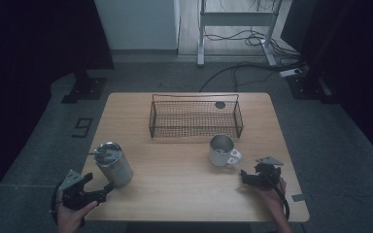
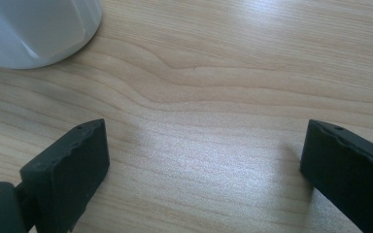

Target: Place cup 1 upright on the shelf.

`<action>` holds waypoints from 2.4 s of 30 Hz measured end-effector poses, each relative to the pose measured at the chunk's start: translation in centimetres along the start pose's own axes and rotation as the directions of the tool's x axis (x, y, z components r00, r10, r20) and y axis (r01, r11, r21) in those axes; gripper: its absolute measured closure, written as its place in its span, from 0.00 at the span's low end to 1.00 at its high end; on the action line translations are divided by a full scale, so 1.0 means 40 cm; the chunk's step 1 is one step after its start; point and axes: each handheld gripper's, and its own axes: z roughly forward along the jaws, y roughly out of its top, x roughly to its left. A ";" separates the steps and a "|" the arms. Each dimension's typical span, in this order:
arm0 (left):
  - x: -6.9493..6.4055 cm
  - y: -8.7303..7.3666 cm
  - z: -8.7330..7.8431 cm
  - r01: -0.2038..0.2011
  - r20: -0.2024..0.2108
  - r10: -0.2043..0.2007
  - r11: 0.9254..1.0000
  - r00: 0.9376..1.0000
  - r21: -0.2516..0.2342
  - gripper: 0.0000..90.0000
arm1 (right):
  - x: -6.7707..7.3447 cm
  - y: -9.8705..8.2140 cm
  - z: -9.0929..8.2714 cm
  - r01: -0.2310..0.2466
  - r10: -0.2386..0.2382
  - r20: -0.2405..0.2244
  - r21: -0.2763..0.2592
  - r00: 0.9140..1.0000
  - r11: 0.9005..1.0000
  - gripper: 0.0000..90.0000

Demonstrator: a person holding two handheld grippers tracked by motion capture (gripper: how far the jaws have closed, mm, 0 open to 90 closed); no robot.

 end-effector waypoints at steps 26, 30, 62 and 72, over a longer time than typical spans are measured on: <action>0.005 0.043 0.064 -0.019 0.006 0.019 1.000 1.000 0.002 0.01 | 0.000 0.000 0.000 0.000 0.000 0.000 0.000 1.000 1.000 0.04; 0.003 0.052 0.074 -0.024 0.008 0.024 1.000 1.000 -0.001 0.01 | 0.000 0.000 0.000 0.000 0.000 0.000 0.000 1.000 1.000 0.04; -0.004 0.079 0.148 -0.065 -0.050 0.063 0.997 0.997 -0.037 0.01 | 0.000 0.000 0.000 0.000 0.000 0.000 0.000 1.000 1.000 0.04; -0.012 0.076 0.156 -0.076 -0.069 0.072 0.995 0.995 -0.061 0.03 | 0.000 0.000 0.000 0.000 0.000 0.000 0.000 1.000 1.000 0.04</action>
